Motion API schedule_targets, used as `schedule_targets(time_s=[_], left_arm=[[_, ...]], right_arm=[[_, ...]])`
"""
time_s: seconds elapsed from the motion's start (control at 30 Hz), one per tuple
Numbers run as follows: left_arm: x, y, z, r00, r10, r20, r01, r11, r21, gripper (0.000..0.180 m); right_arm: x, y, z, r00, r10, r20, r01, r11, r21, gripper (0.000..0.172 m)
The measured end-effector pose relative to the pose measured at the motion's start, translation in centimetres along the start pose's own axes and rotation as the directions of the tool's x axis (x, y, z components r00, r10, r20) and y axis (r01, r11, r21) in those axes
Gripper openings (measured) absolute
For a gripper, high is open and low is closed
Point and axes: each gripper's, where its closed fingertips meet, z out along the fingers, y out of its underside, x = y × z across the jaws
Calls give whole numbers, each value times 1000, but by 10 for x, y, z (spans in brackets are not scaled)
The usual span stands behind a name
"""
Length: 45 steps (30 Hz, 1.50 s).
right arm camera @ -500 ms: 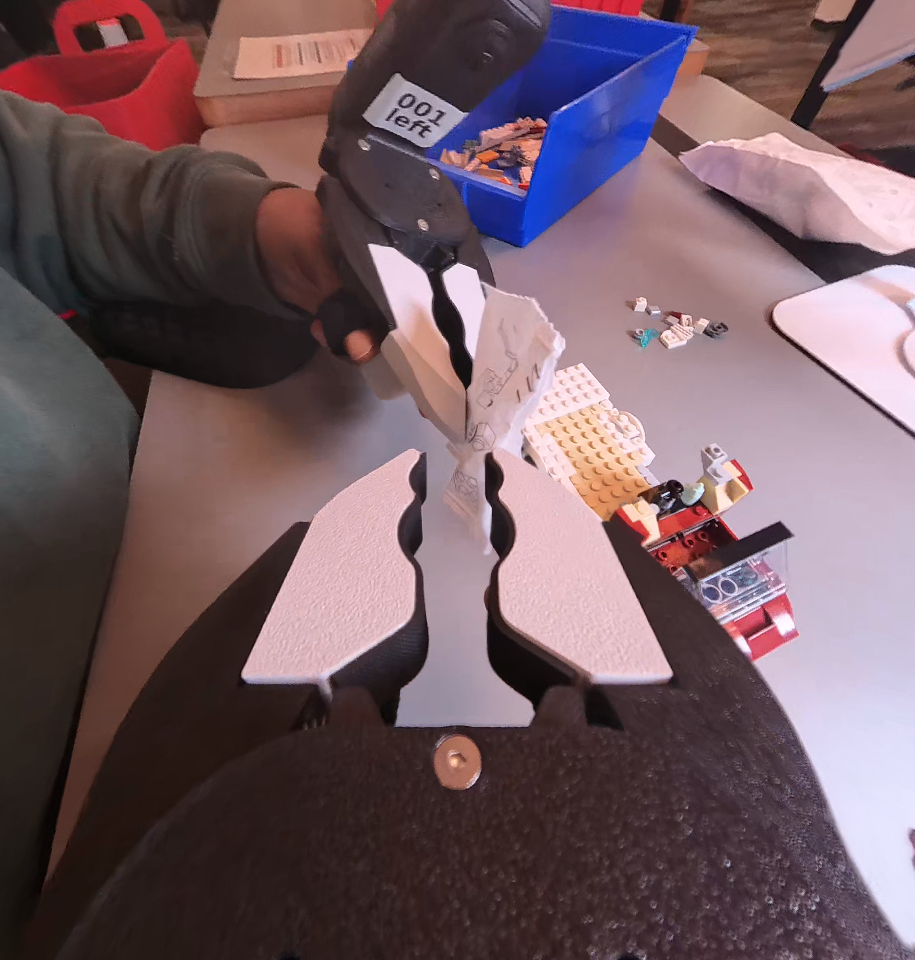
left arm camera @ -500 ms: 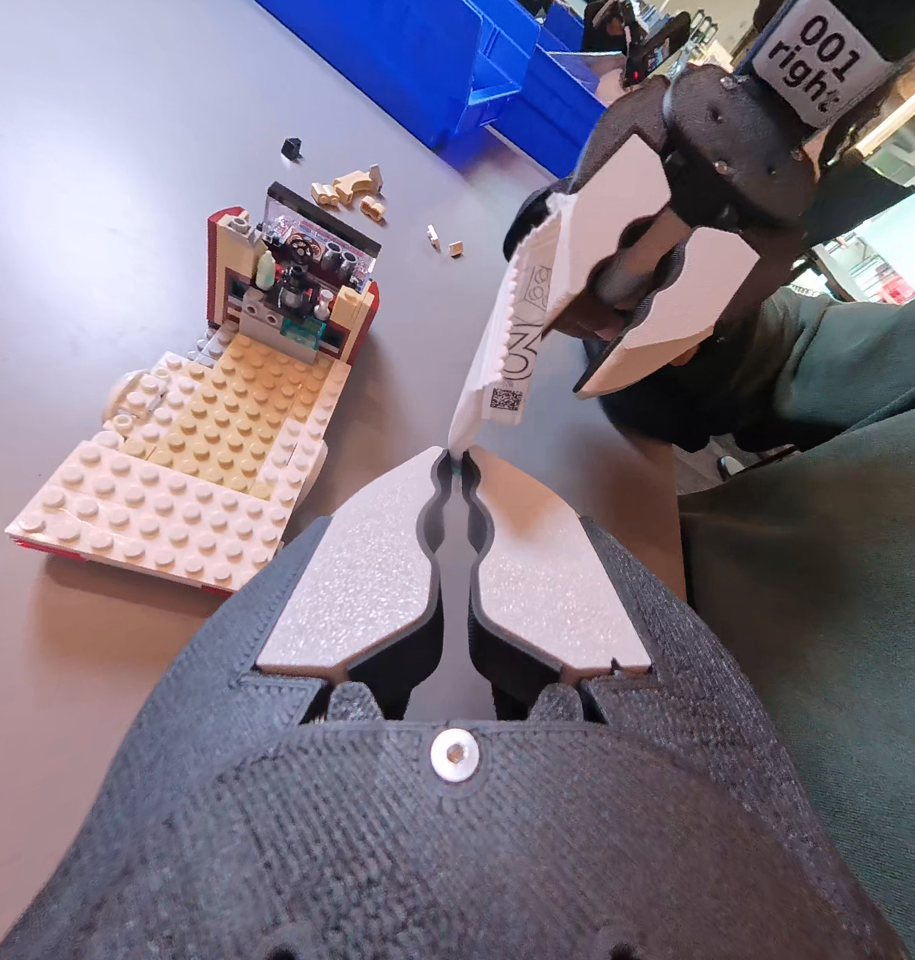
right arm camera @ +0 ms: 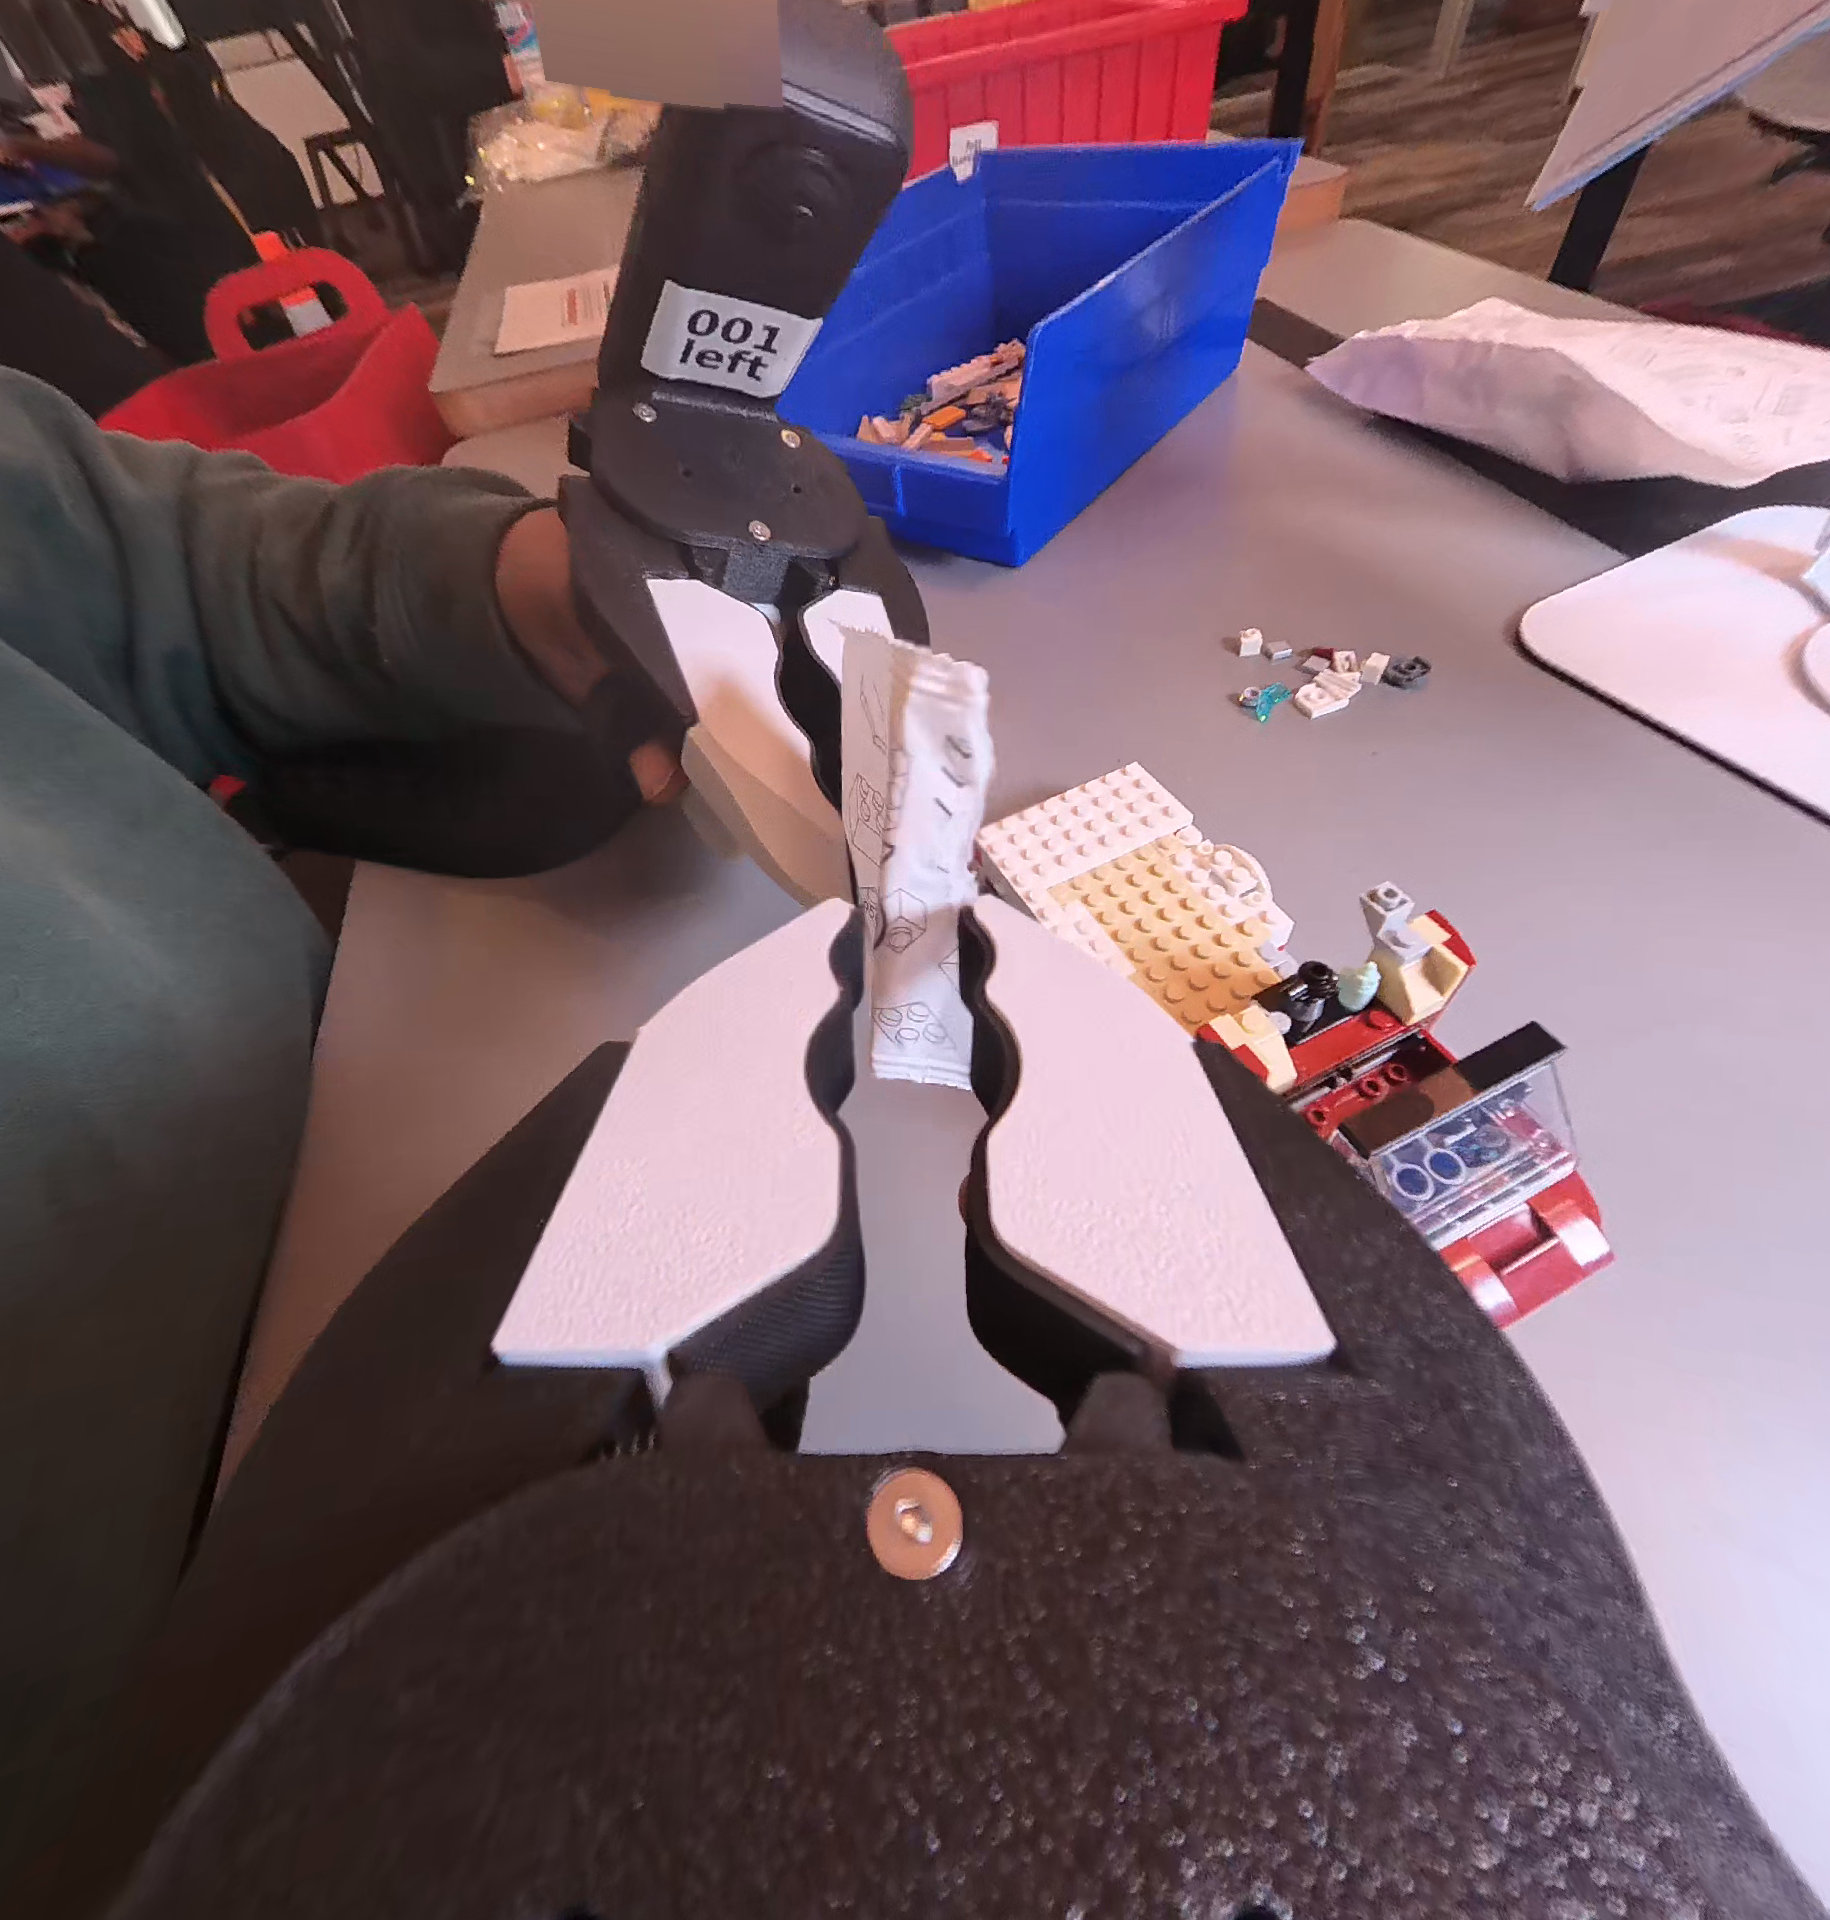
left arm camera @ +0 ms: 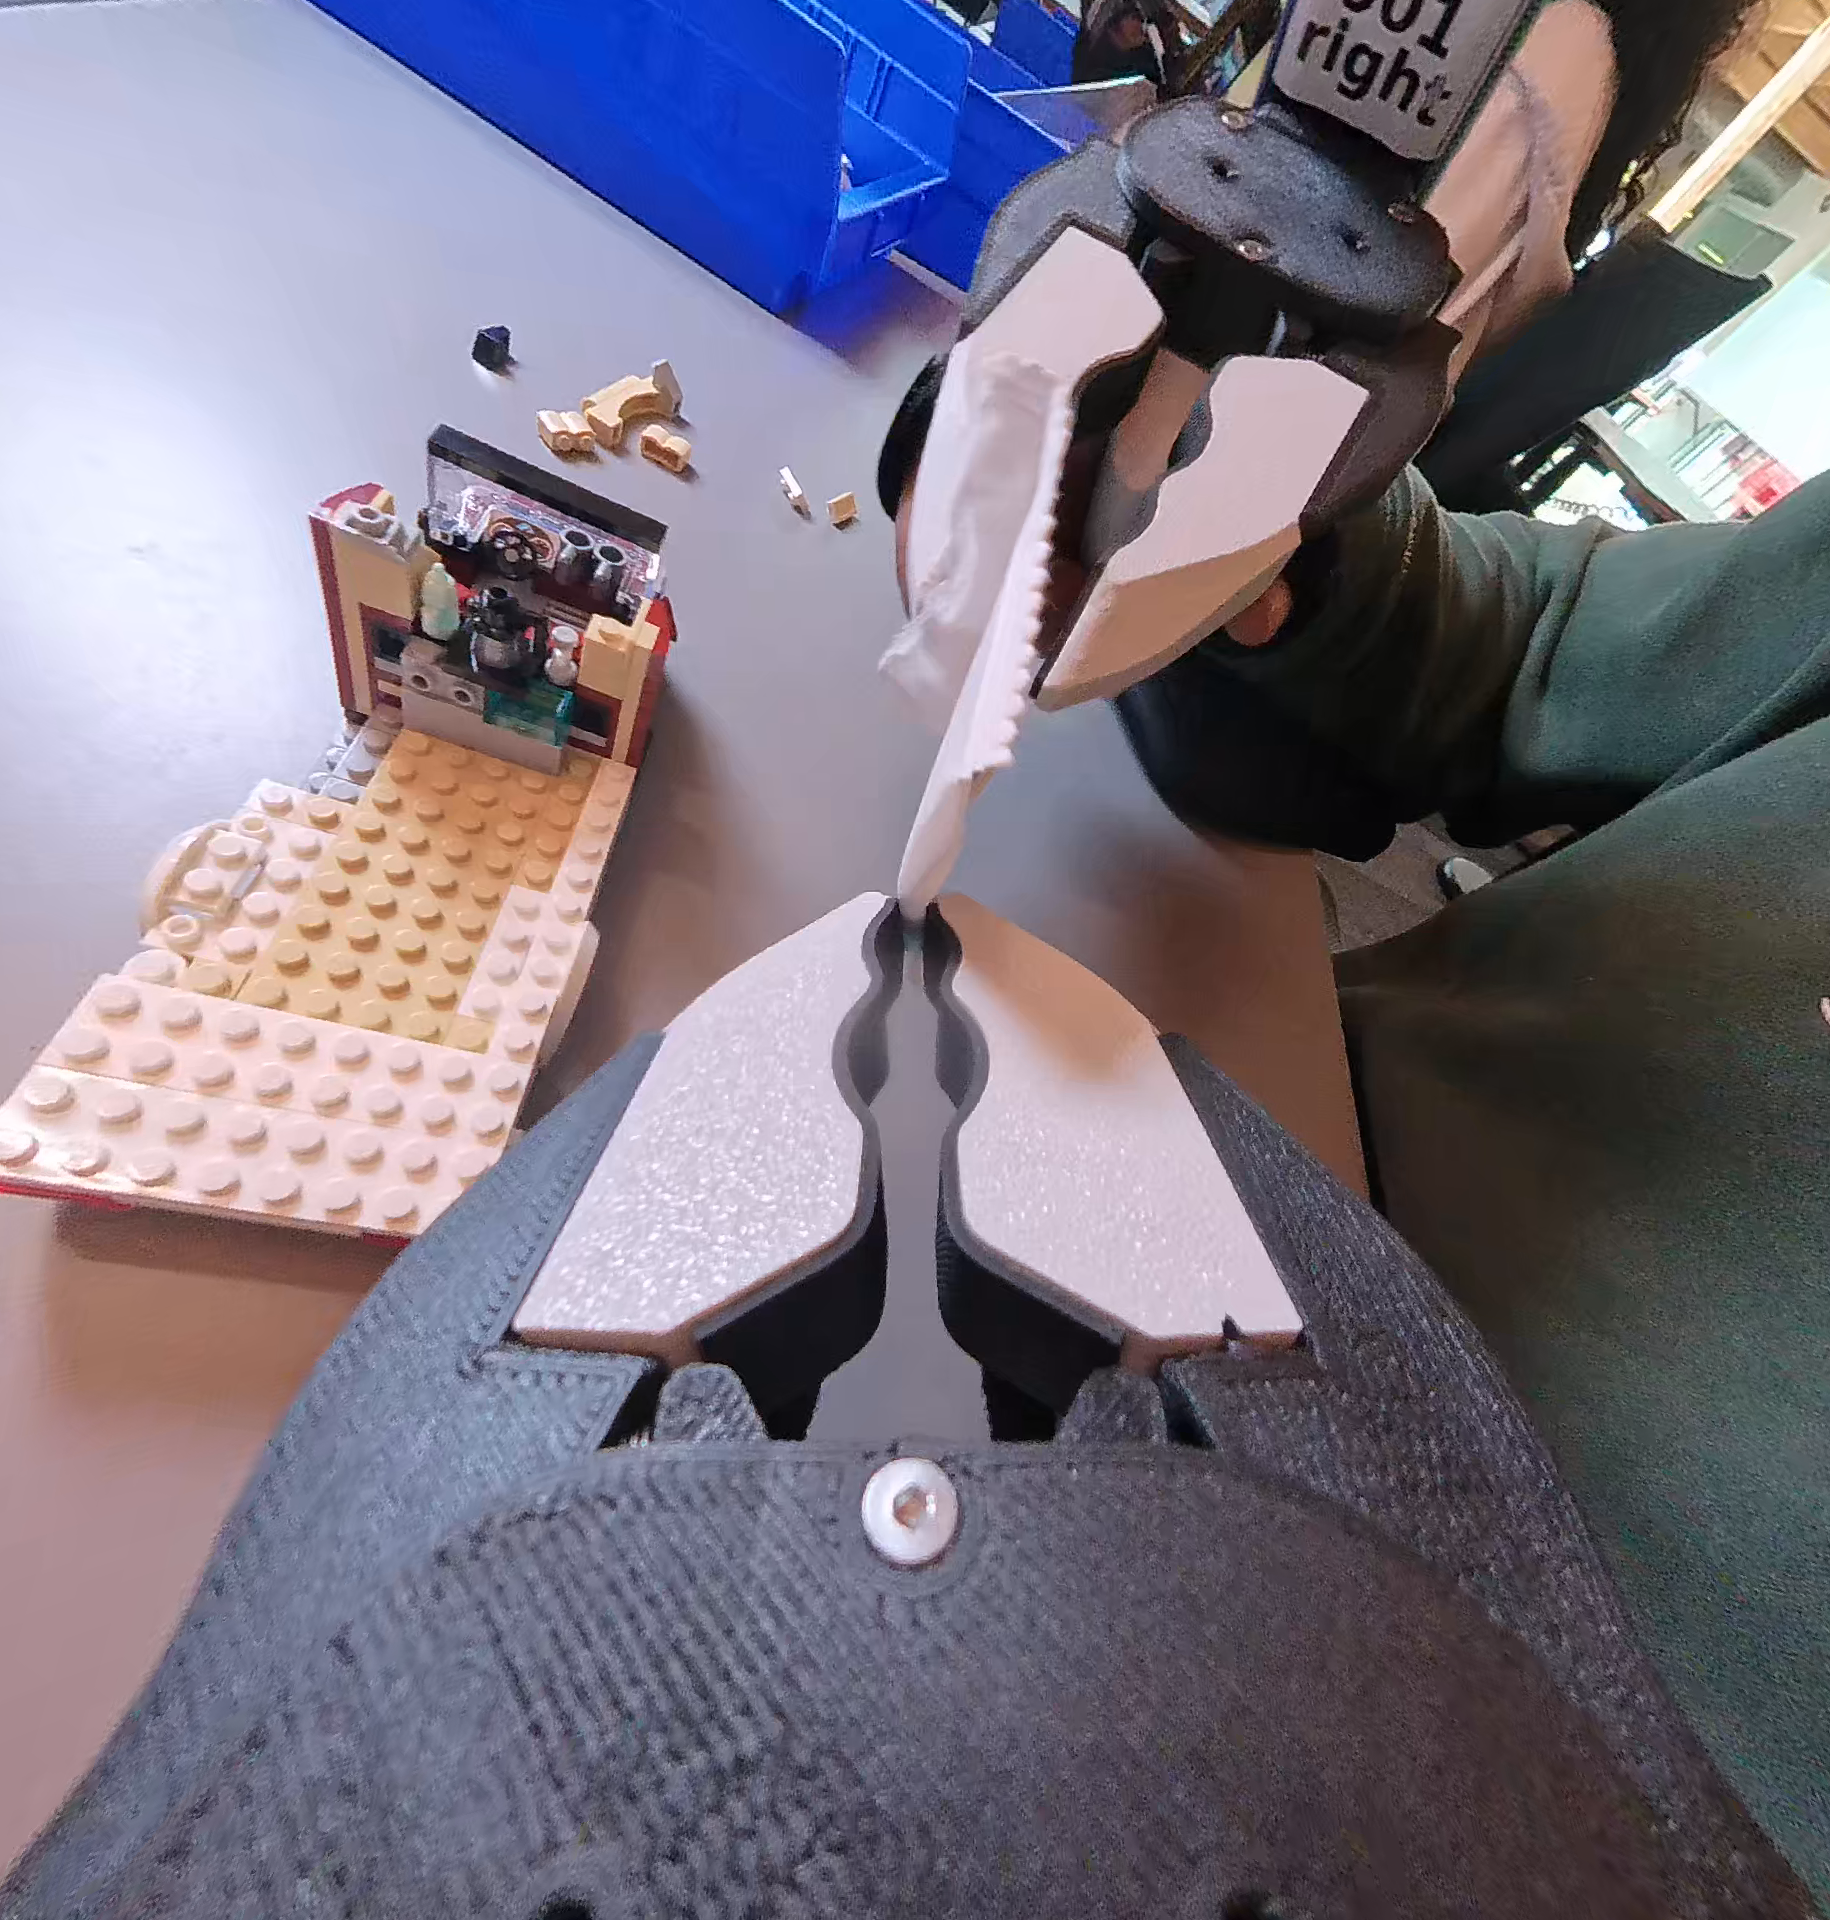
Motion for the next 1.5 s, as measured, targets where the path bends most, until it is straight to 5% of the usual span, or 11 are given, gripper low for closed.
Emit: schedule_targets(time_s=[0.5,0.67,0.83,1.13,1.5], left_arm=[[-13,2,-1,995,-92,34,91,996,17,4],[2,6,3,997,-34,-66,34,999,-4,5],[18,-5,3,978,192,-82,-187,980,70,44],[23,-26,-3,965,260,-35,-246,943,225,4],[18,-32,-8,959,282,37,-284,933,221,2]], right_arm=[[-10,1,-2,995,35,89,-38,999,23,7],[2,1,-5,999,41,29,-42,999,33,0],[-5,-5,-9,994,61,86,-66,996,57,0],[-17,-2,-1,995,20,103,-24,999,42,0],[-19,-4,-3,994,-102,50,99,993,63,4]])
